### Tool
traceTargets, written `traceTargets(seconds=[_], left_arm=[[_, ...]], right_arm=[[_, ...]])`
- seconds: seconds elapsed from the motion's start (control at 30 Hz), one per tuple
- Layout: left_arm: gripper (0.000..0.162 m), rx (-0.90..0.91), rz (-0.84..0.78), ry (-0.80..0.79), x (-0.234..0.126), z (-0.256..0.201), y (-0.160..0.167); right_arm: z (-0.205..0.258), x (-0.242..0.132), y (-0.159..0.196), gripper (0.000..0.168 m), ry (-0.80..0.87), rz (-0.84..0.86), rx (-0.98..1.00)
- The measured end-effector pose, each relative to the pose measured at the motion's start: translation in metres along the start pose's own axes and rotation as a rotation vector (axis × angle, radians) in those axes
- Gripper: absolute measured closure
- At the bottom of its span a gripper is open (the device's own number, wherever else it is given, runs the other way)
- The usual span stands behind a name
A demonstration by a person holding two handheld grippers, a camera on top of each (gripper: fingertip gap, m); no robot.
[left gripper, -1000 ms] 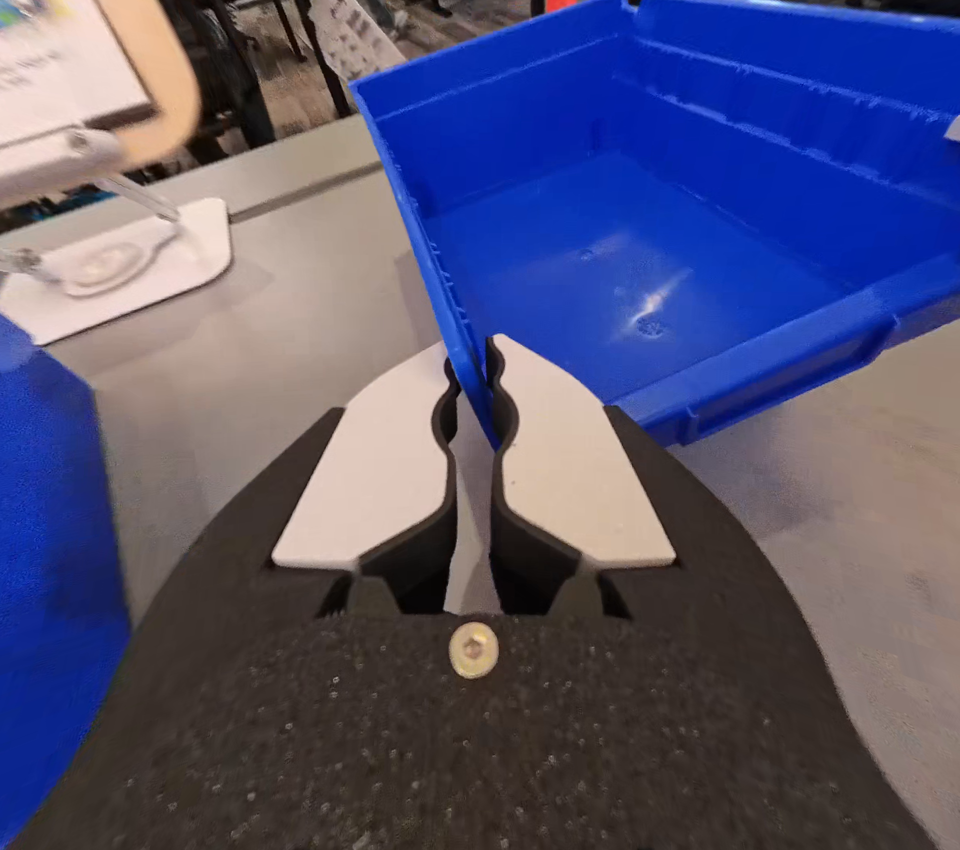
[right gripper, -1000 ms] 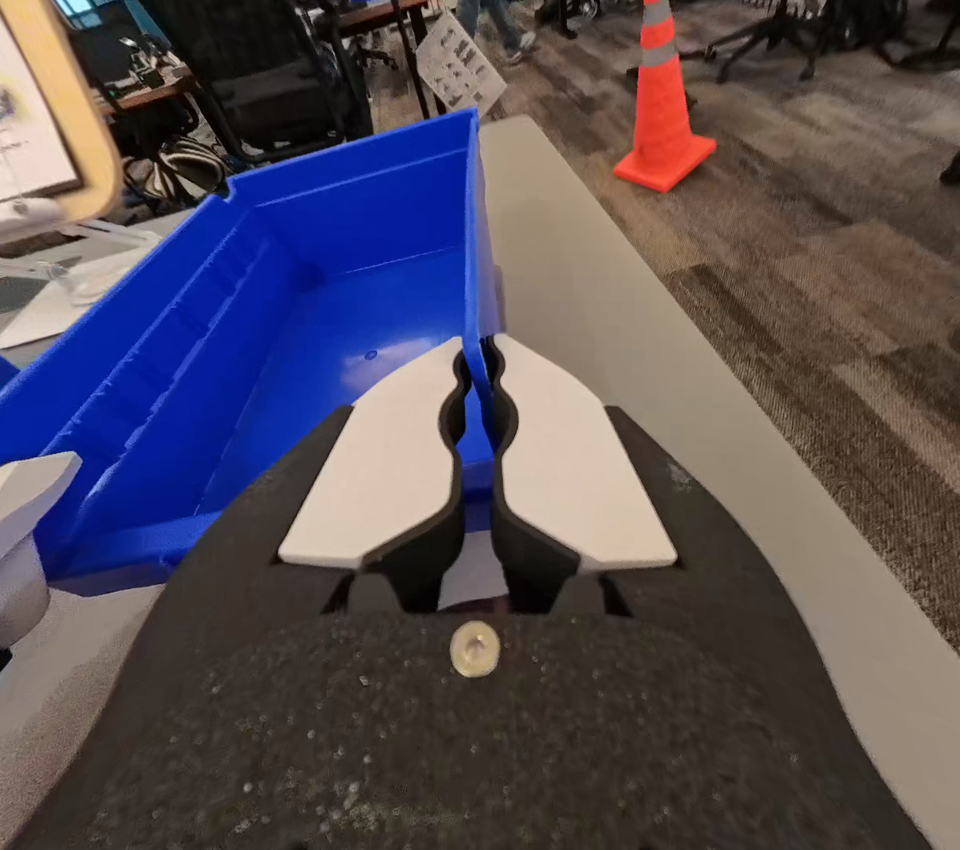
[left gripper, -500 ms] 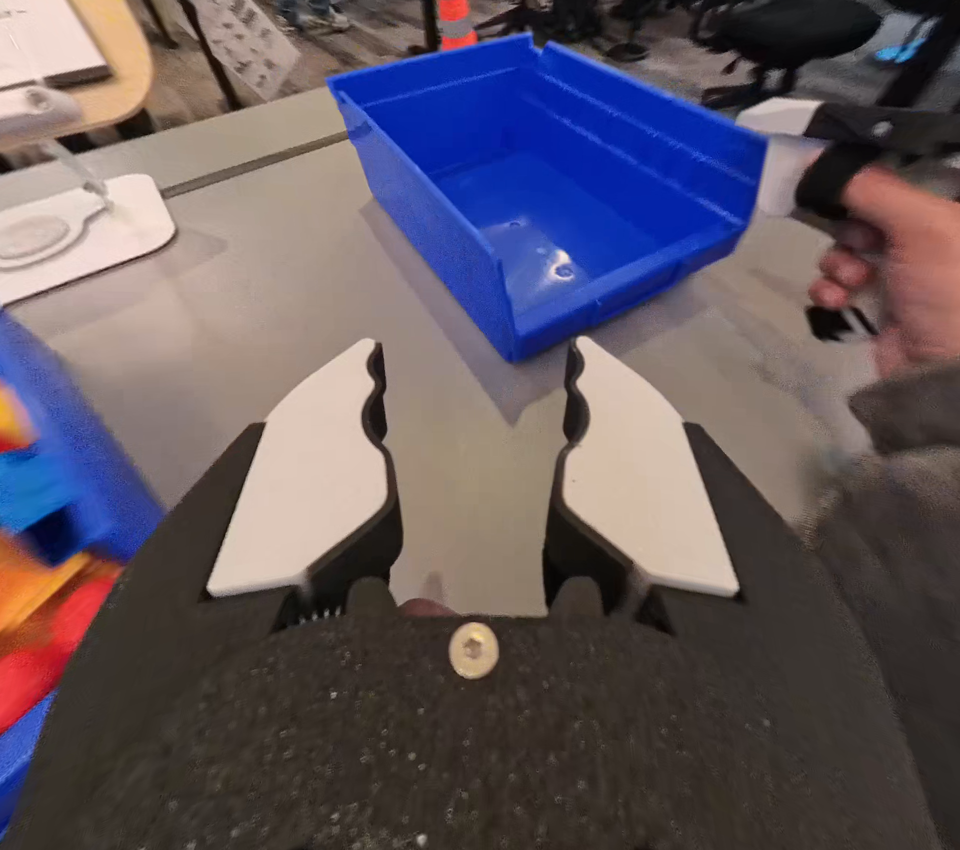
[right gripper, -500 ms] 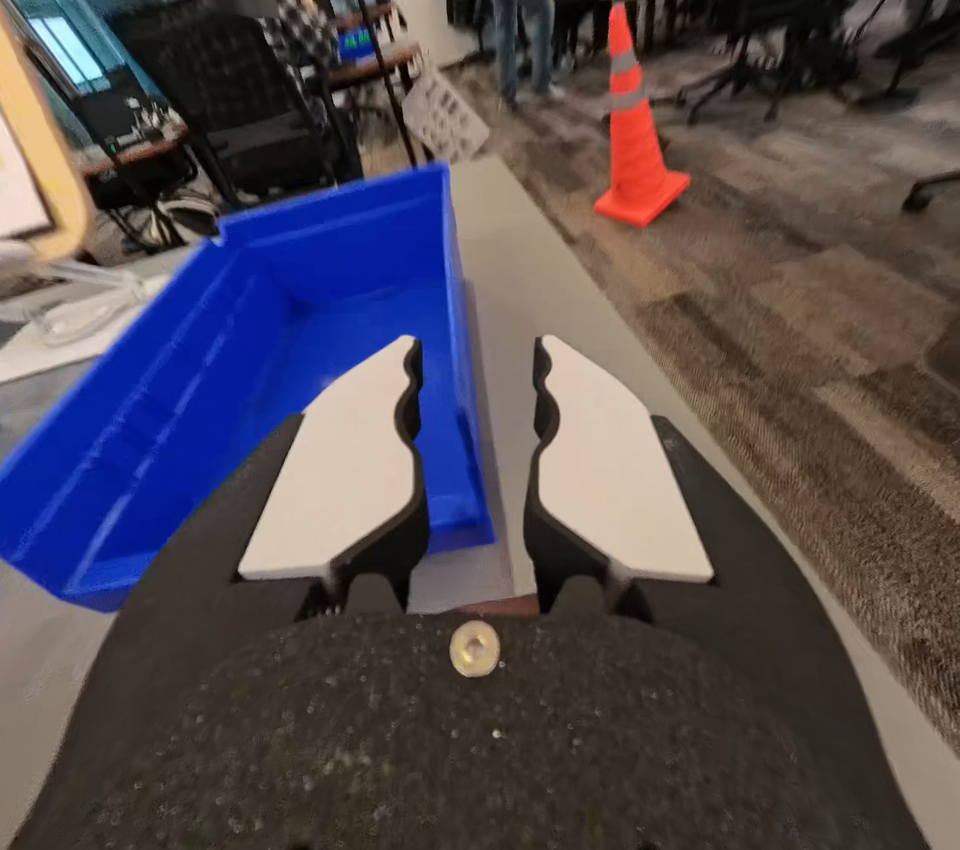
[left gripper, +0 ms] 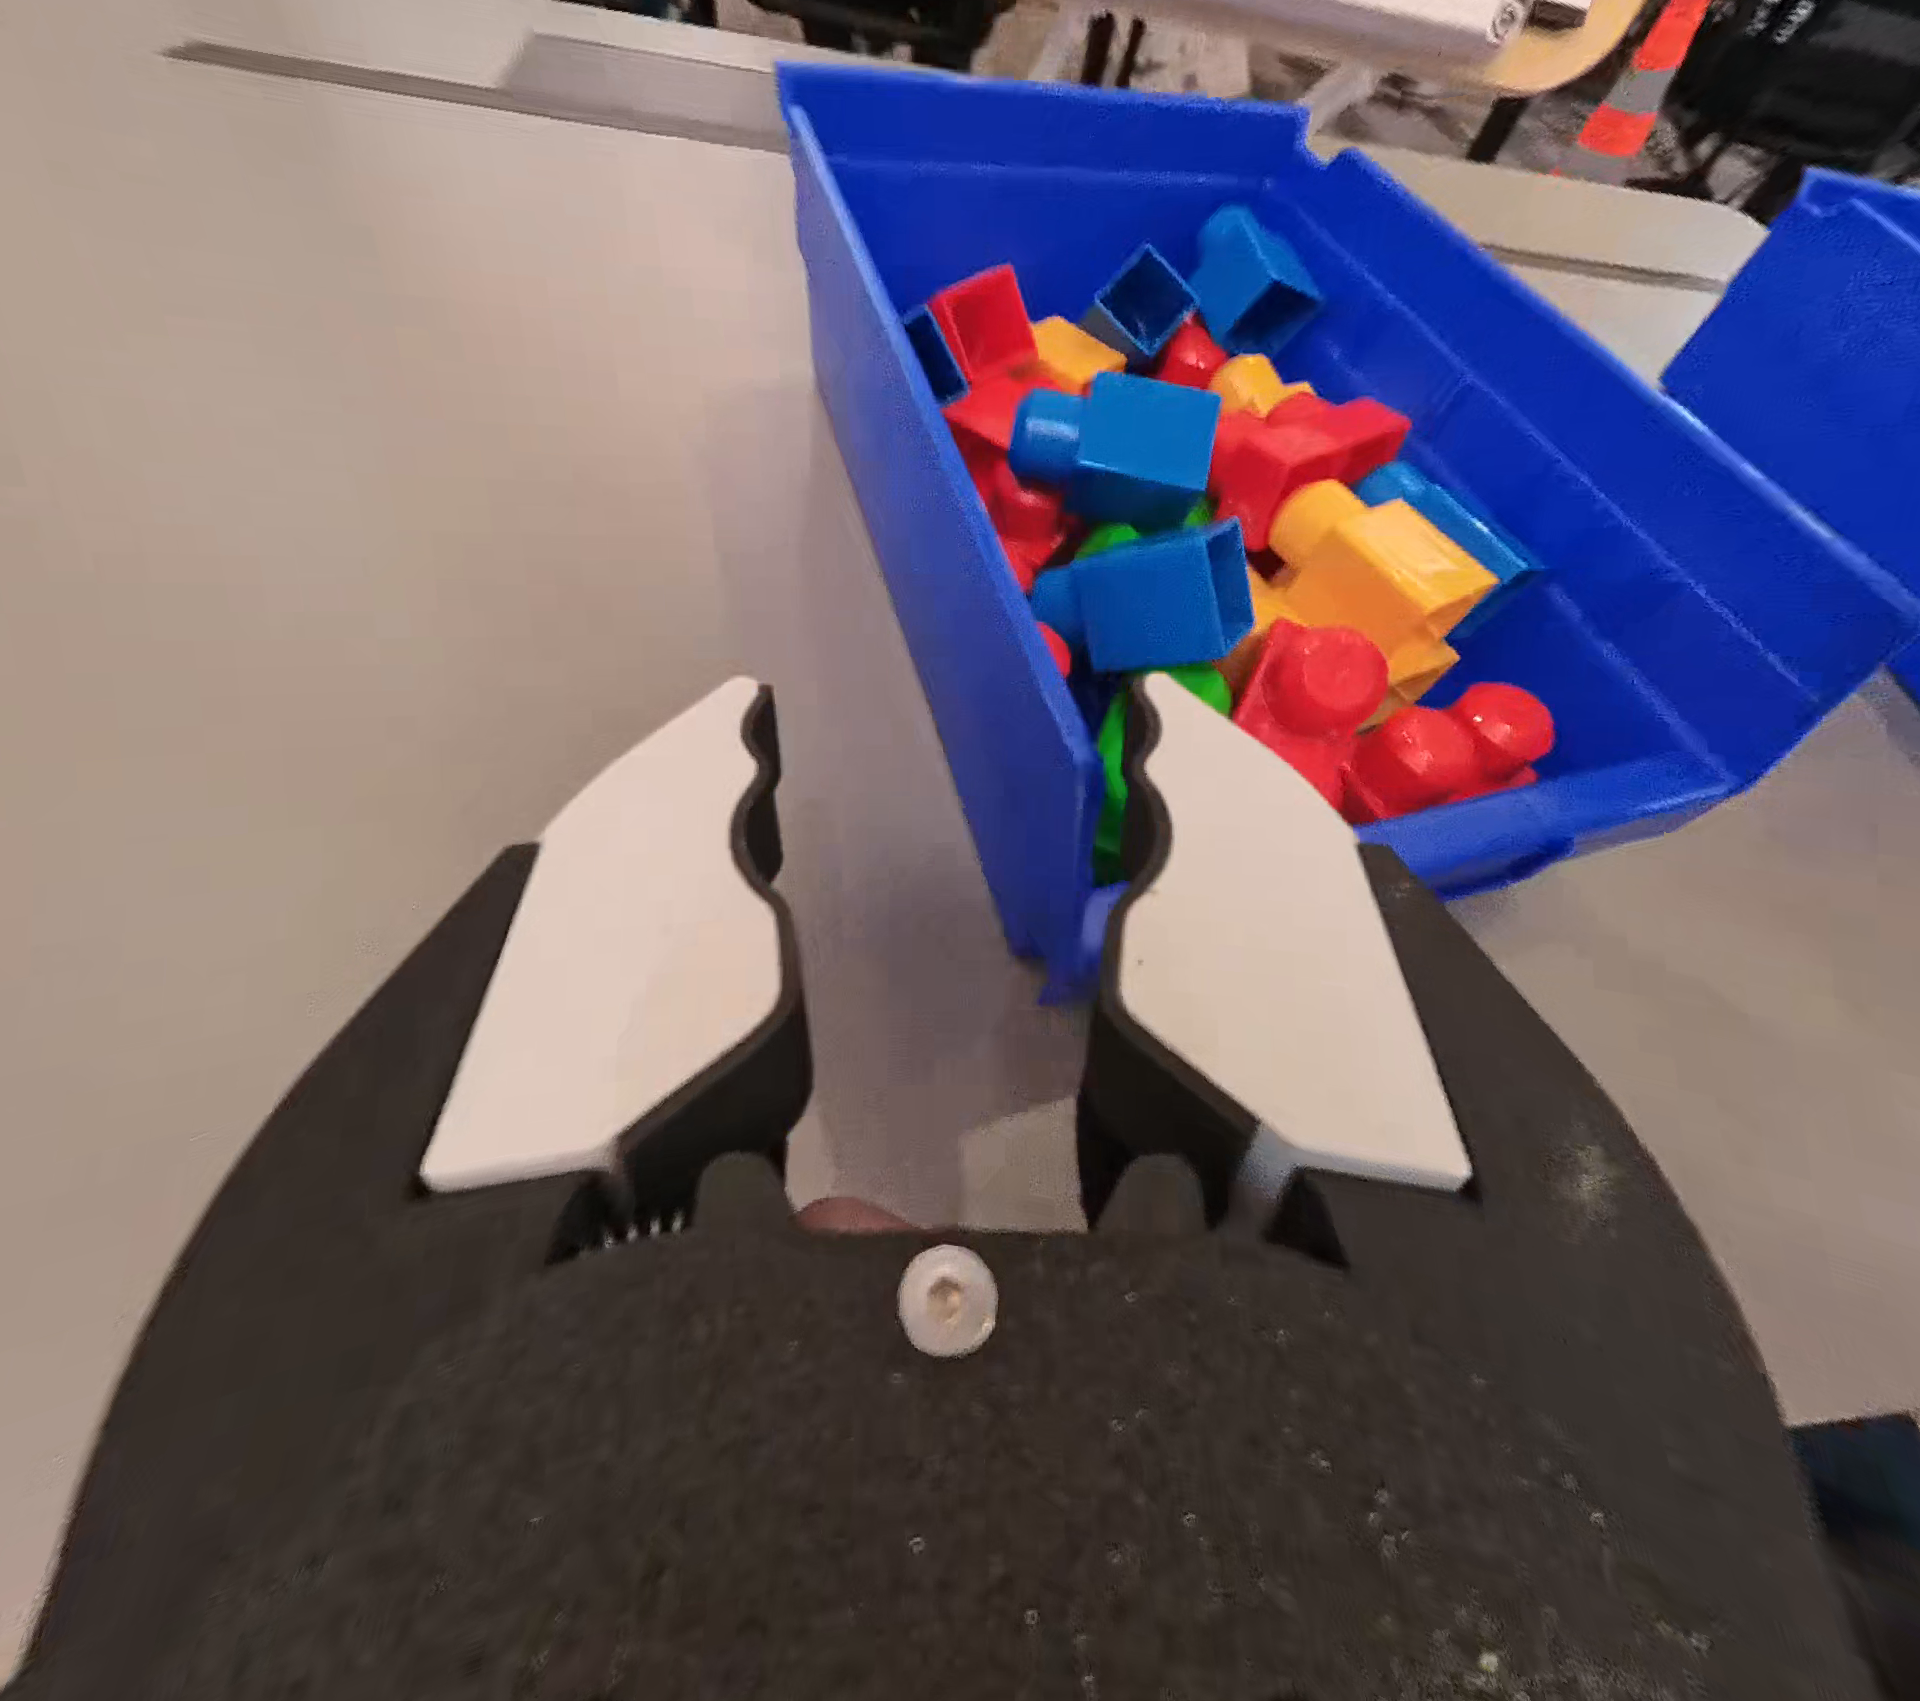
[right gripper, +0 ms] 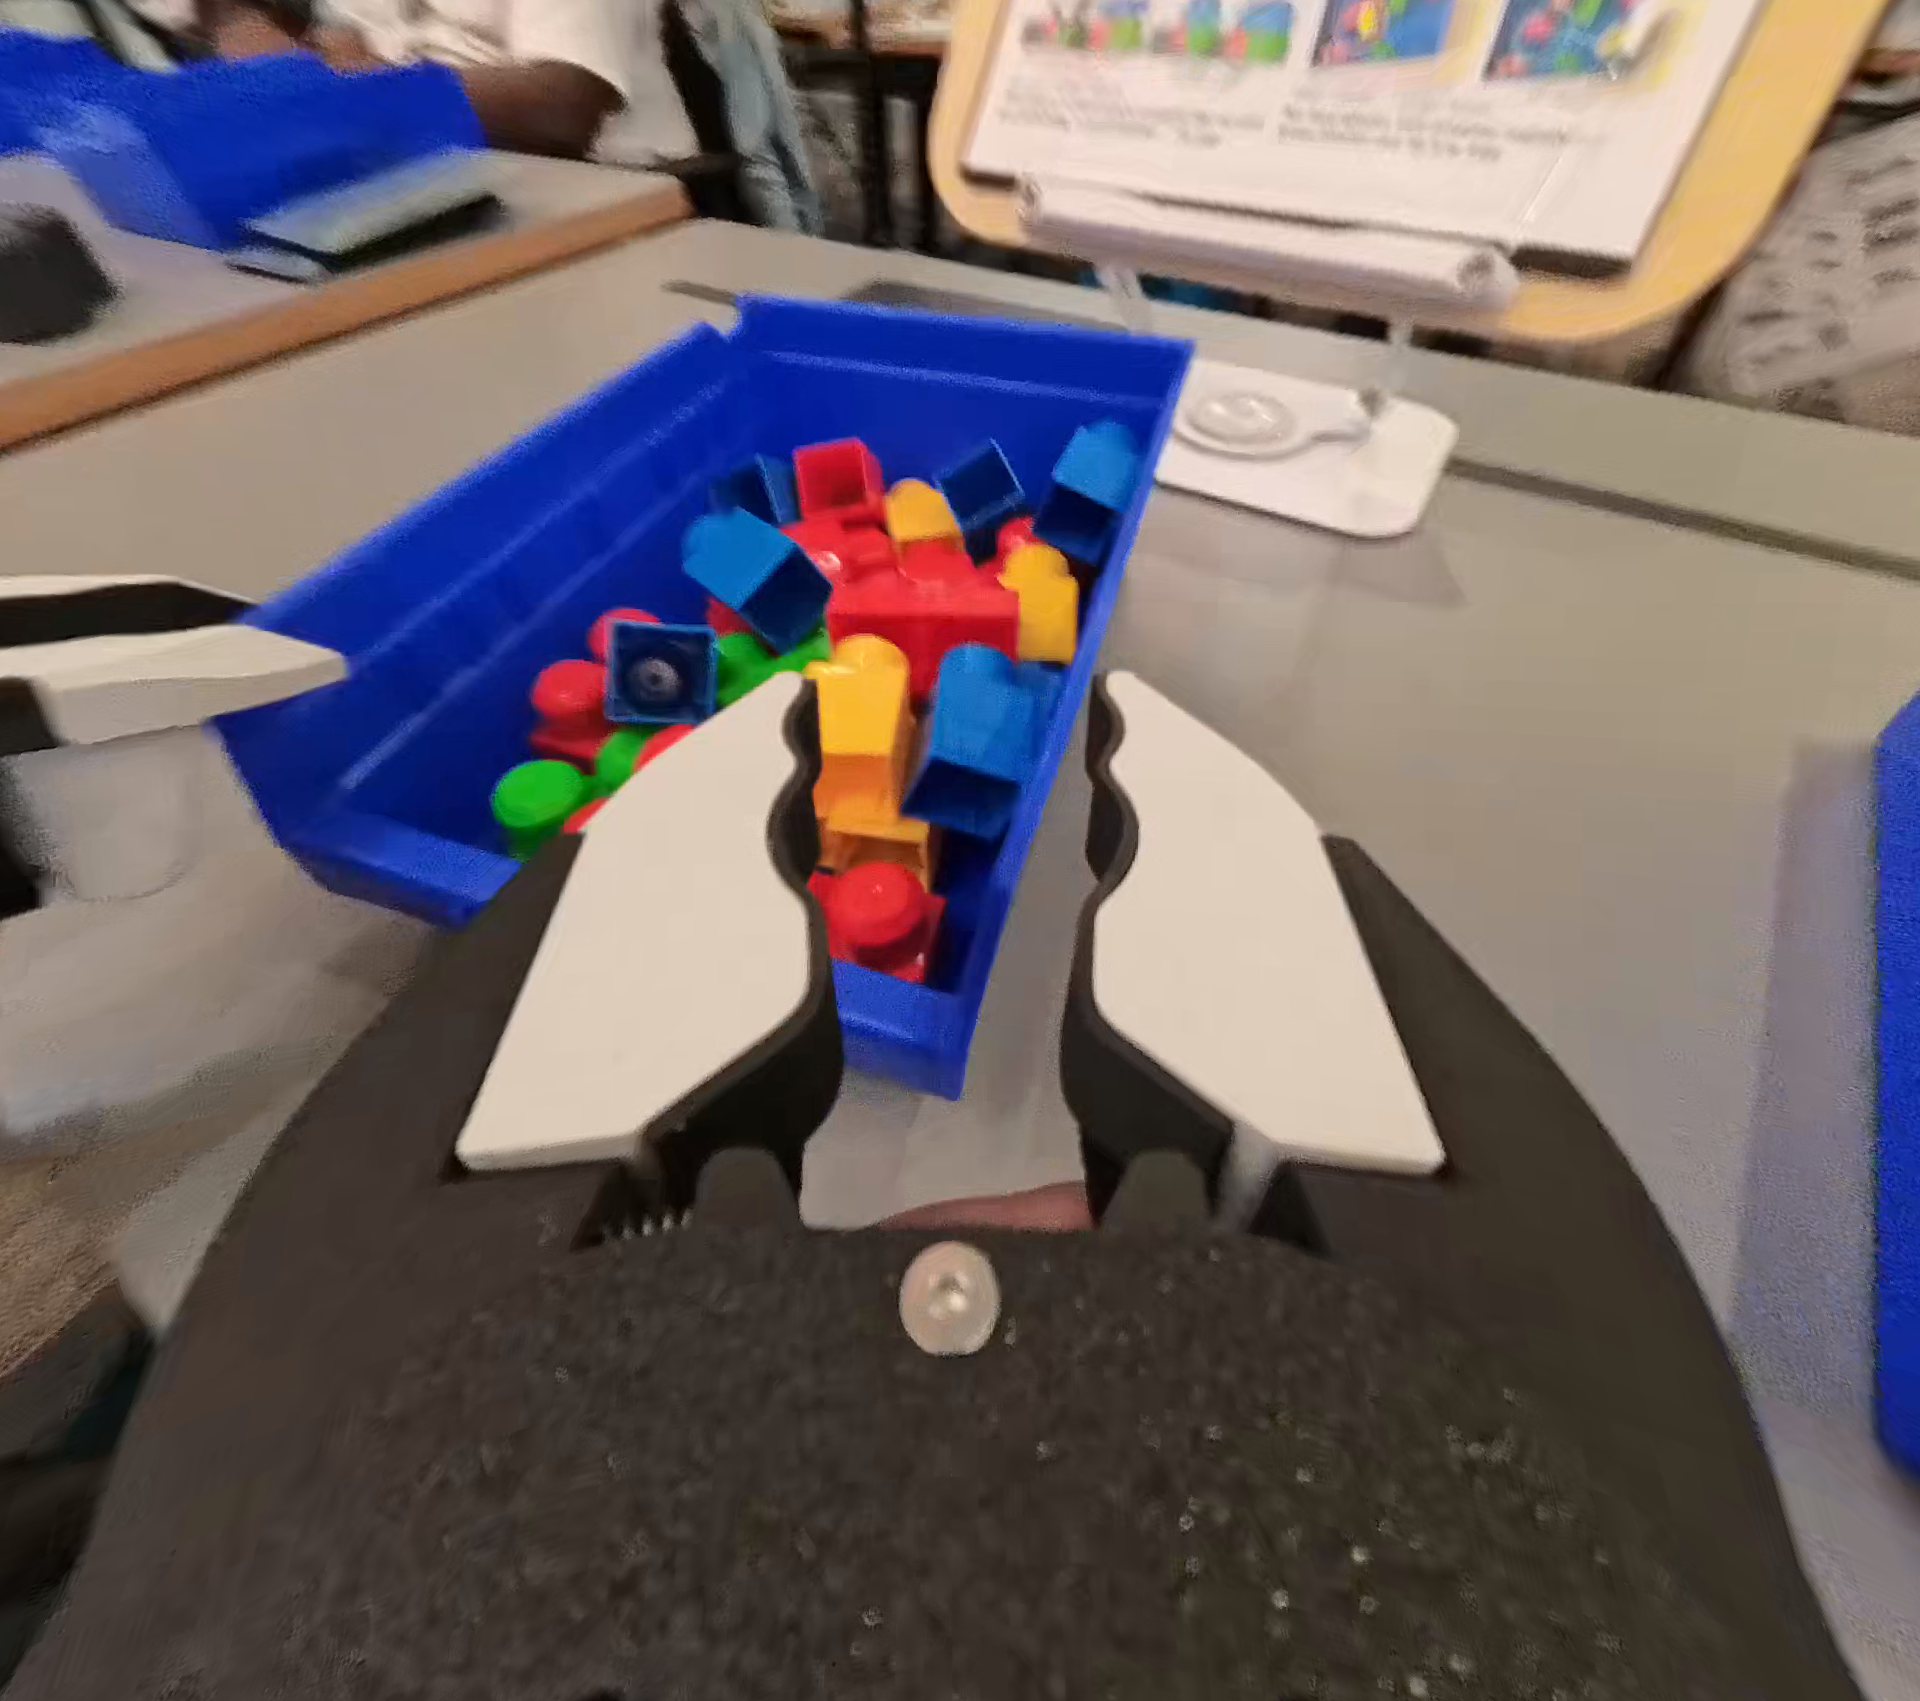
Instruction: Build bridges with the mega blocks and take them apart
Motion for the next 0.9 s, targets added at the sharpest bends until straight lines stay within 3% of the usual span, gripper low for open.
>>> traceTargets(seconds=[0.17,0.23,0.27,0.33,0.47,0.6,0.9], left_arm=[[0.108,0.059,0.036,-0.002,0.025,-0.022,-0.003],[0.127,0.044,0.065,-0.03,0.033,-0.021,0.0],[0.129,0.025,0.062,-0.03,0.032,-0.02,-0.001],[0.151,0.011,0.06,-0.041,0.029,-0.015,-0.003],[0.158,0.064,0.047,-0.13,0.025,-0.015,-0.004],[0.157,0.055,0.016,-0.144,0.012,0.007,-0.015],[0.157,0.09,-0.018,-0.245,-0.026,0.118,-0.062]], right_arm=[[0.004,0.029,0.03,0.126,0.118,0.055,0.061],[0.0,0.035,0.039,0.143,0.128,0.086,0.081],[-0.002,0.037,0.041,0.161,0.129,0.082,0.087],[-0.005,0.035,0.043,0.163,0.12,0.074,0.109],[0.013,0.029,0.044,0.165,0.227,0.044,0.163],[0.04,0.026,0.026,0.165,0.209,-0.035,0.19],[0.141,0.084,-0.037,0.164,0.177,-0.071,0.203]])
Point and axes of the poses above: each gripper's, where its closed fingertips meet, x out along the fingers, y out of its underside, z = x × y across the jaws, the point moved 8 cm from there along -x, back along the fingers, and after that the axes turned 13 degrees about z, right-handed, at the moved point
